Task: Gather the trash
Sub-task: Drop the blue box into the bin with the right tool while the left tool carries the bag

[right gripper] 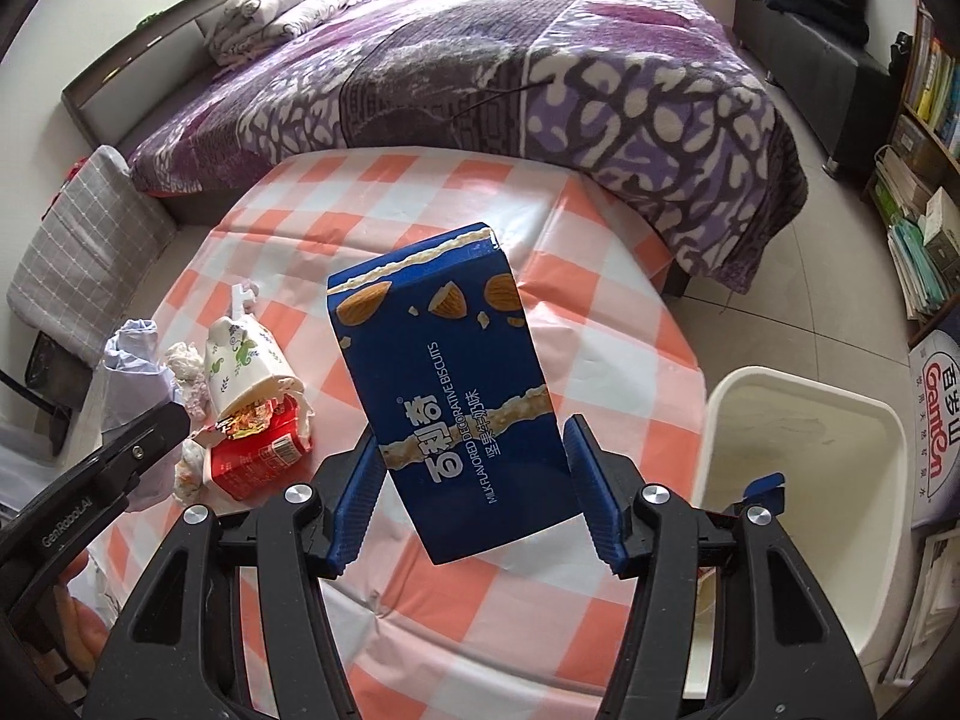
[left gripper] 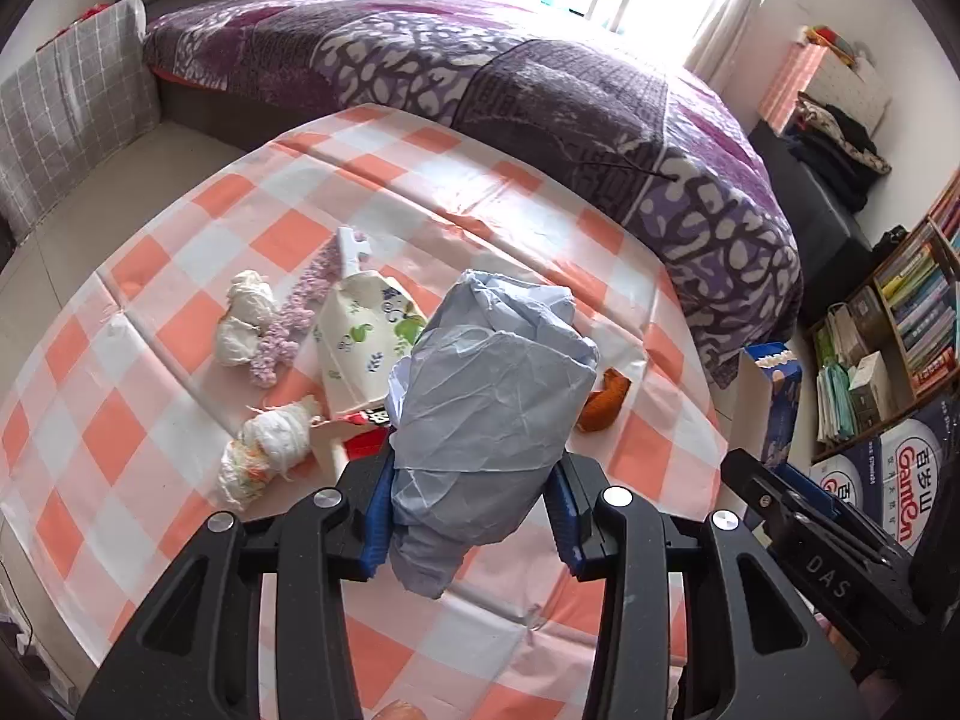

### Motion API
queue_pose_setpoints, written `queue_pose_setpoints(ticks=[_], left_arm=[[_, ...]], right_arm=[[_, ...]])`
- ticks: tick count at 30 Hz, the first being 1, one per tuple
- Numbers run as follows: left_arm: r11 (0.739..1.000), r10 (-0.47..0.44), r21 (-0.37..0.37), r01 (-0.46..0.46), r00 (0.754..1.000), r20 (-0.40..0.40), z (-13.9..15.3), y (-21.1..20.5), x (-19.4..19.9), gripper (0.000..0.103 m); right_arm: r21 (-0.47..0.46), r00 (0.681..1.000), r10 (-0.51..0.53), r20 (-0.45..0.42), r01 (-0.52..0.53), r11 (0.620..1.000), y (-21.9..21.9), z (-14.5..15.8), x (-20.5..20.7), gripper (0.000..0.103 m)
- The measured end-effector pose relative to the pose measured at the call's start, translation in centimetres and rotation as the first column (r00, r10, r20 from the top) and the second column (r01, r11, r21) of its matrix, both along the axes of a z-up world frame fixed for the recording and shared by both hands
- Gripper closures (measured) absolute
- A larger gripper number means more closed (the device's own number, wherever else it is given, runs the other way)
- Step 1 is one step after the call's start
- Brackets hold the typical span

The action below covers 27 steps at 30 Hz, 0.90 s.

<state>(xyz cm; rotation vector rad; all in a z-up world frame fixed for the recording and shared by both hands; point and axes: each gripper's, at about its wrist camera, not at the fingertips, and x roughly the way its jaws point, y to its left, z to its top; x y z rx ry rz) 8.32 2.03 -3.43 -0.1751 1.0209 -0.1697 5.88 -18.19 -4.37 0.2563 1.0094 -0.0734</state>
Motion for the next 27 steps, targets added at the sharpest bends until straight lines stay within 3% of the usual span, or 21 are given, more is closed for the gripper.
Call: queue_pose_setpoints(ticks=[15,23,27], left_arm=[[0.993,-0.114,0.005,0.114,0.993,0.014,-0.1,-6.5,-1.0,0.061],[0.980,-0.201,-0.007,0.201,0.980,0.006,-0.4,-10.7,-2.4,0.061],[0.966,-0.258,-0.004,0.258,0.966,0.006,-0.5,-13.1,-3.3,0.061]], right_arm=[[0.021,0.984,-0.180,0.000,0.180,0.983,-8.4,1.3,-3.3,0.046],[0.017,0.956,-0.294,-0.016,0.295,0.955,-13.1,1.5,-5.2,0.046],[0.020,0.934,-0.356,-0.026,0.357,0.934,-15.6,1.5,-6.4,0.039]])
